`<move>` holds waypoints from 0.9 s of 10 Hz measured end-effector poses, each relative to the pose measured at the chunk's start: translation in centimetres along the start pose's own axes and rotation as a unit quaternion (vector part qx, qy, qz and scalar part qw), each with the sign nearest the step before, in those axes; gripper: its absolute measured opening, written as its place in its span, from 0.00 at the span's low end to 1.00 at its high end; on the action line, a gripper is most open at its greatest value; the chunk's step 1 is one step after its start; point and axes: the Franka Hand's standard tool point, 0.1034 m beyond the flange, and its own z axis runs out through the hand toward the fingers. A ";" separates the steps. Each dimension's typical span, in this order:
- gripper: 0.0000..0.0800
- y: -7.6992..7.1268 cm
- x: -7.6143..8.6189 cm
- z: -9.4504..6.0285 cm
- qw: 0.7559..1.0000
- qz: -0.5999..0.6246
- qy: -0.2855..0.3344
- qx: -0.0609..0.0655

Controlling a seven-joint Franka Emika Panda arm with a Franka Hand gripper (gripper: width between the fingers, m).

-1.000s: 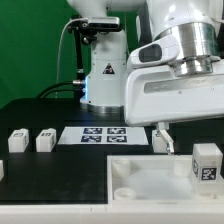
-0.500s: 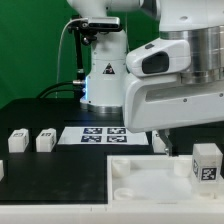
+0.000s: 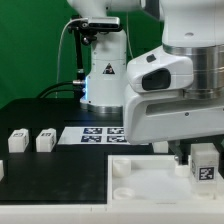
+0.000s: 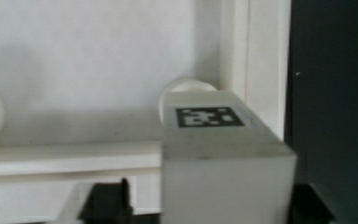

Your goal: Assemble one leg

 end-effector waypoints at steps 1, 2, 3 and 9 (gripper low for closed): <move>0.36 0.0 0.0 0.0 1.000 -0.002 0.000 0.000; 0.36 0.0 0.0 0.0 1.000 0.024 0.000 0.001; 0.36 -0.1 0.0 0.0 0.997 0.073 0.000 0.001; 0.37 0.5 -0.4 0.2 0.833 0.550 0.042 0.053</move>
Offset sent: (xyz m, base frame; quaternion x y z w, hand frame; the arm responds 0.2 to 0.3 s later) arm 0.0000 0.0000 0.0000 0.0000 0.0000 0.2667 0.9638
